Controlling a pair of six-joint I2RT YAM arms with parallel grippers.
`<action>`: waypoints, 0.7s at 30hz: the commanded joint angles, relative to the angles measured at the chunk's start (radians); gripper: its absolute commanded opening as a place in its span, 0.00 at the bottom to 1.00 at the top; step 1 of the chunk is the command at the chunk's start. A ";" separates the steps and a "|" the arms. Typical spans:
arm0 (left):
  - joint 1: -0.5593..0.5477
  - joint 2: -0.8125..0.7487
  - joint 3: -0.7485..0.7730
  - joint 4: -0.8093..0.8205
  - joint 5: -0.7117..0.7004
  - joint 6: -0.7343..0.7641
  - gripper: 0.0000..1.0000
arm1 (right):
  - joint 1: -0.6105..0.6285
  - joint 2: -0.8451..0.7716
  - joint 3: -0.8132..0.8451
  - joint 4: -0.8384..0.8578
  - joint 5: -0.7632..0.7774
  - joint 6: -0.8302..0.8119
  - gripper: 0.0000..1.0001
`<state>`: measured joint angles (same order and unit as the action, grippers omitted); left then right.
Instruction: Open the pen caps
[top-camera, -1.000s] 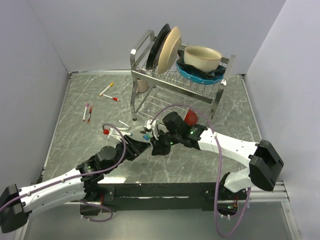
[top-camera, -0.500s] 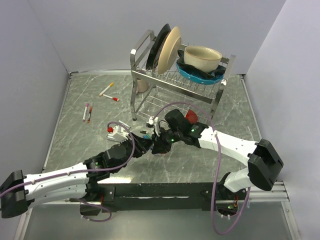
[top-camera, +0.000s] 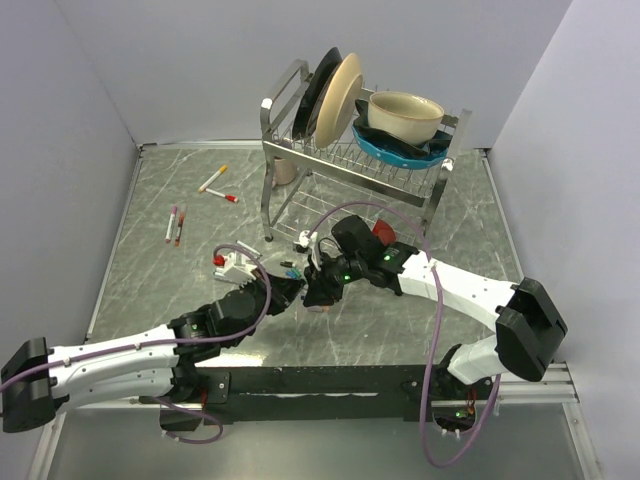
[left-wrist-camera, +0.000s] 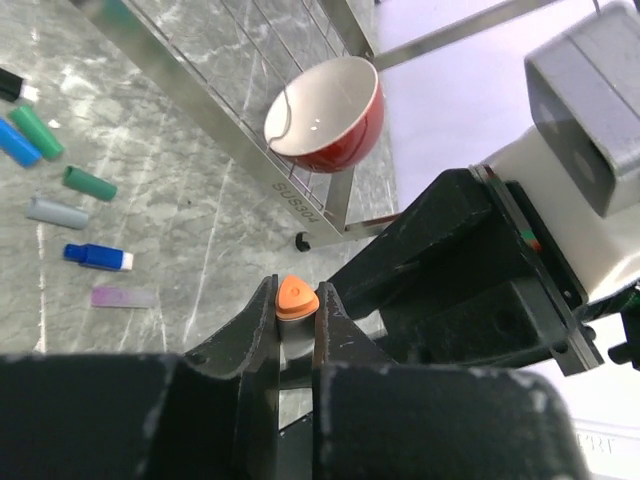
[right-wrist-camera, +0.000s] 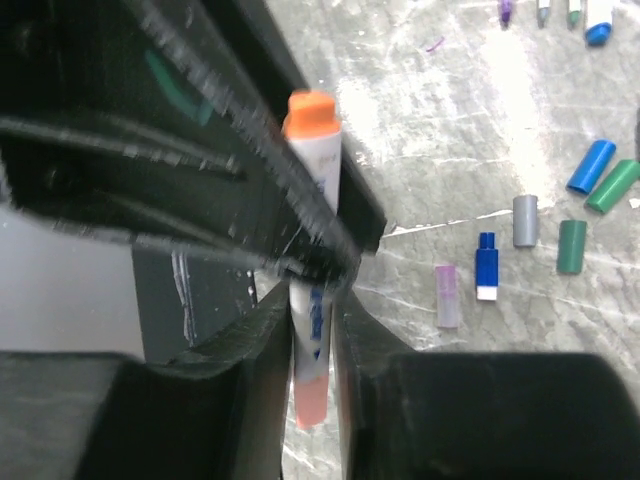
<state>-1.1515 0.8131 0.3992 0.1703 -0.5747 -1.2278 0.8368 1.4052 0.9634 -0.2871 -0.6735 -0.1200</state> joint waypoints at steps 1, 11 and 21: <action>-0.010 -0.109 0.026 -0.103 -0.102 -0.065 0.01 | -0.007 0.001 0.055 -0.038 -0.052 -0.079 0.36; -0.008 -0.269 -0.042 -0.186 -0.129 -0.144 0.01 | -0.007 0.017 0.063 -0.060 -0.084 -0.099 0.39; -0.010 -0.197 -0.028 -0.131 -0.100 -0.127 0.01 | -0.005 0.008 0.060 -0.063 -0.113 -0.122 0.43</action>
<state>-1.1561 0.5873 0.3523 -0.0059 -0.6846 -1.3518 0.8330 1.4117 0.9882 -0.3534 -0.7540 -0.2279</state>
